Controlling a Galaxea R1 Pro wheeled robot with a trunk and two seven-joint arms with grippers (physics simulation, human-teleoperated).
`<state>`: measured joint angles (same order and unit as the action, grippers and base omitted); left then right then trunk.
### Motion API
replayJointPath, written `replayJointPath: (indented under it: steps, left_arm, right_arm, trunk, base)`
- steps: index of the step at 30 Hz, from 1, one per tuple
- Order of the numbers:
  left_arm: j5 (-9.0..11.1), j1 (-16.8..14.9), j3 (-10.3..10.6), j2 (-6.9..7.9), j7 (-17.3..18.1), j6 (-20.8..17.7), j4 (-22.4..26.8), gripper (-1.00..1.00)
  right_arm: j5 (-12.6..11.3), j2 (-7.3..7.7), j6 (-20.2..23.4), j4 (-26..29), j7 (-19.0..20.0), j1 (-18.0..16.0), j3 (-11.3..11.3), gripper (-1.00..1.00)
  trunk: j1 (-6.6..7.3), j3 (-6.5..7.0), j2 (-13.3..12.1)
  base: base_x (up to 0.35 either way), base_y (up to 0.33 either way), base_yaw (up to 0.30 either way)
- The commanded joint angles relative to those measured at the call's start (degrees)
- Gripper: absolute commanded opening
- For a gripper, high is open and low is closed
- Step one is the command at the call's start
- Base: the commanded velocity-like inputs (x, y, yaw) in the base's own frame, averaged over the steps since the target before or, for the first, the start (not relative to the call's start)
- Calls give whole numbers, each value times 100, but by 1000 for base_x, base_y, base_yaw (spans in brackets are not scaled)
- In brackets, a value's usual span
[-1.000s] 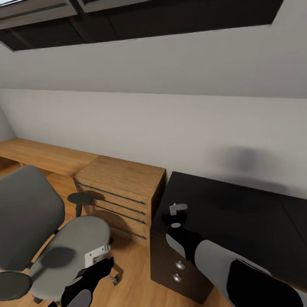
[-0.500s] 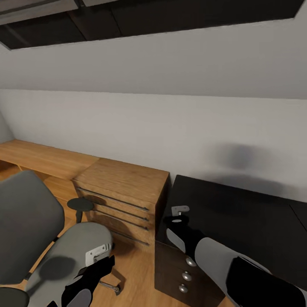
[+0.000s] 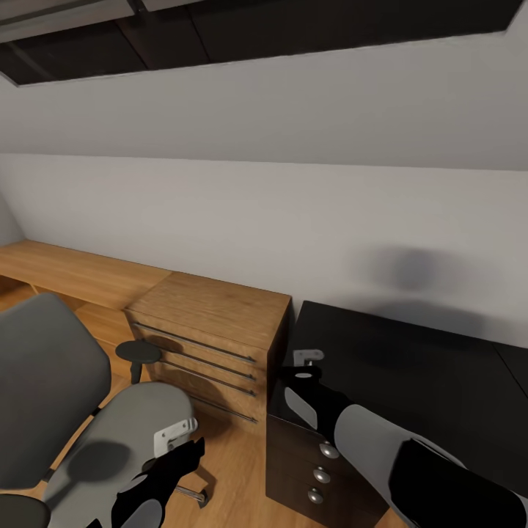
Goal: In the bedroom, organize the workspace by keeping the computer under the desk, ensuring the monitor is on the desk, placing the keyboard on the desk next to the monitor, placing the mouse on the desk next to the keyboard, moving the folder from the swivel chair onto the desk next to the mouse, stacking the notebook on top of the folder with the pen on top of the notebook, and positioning the swivel chair next to the desk.
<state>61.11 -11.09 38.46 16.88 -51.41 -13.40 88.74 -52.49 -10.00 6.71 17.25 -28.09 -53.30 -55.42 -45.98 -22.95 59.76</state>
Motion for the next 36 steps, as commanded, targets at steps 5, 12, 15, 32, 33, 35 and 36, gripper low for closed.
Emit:
replayJointPath:
  steps: [5,12,15,32,33,35,36]
  left_arm:
    - [15,-7,26,21,-36,-22,18,100]
    - [15,-7,30,25,-36,-22,27,100]
    - [15,-7,30,26,-36,-22,37,100]
    - [15,-7,30,26,-36,-22,38,100]
    - [15,-7,30,26,-36,-22,38,100]
    - [15,-7,30,26,-36,-22,38,100]
    - [15,-7,30,26,-36,-22,38,100]
  right_arm:
    - [-6,20,-124,-86,-7,-13,-38,100]
    - [-7,41,-281,-91,-2,-14,-36,100]
    - [-7,49,-288,-98,-3,-14,-11,100]
    - [-23,112,-241,-106,-1,-15,121,100]
    - [-23,114,-236,-108,0,-17,147,100]
    - [-24,117,-193,-117,9,-20,210,100]
    - [-24,118,-144,-123,14,-21,239,100]
  trunk:
    - [-1,-7,5]
    - [-1,-7,5]
    - [-1,-7,5]
    - [-154,-133,286]
    - [-176,-150,326]
    - [-220,-186,406]
    - [-220,-186,406]
  base:
    - [0,0,0]
    - [0,0,0]
    - [0,0,0]
    - [0,0,0]
    - [0,0,0]
    - [0,0,0]
    - [0,0,0]
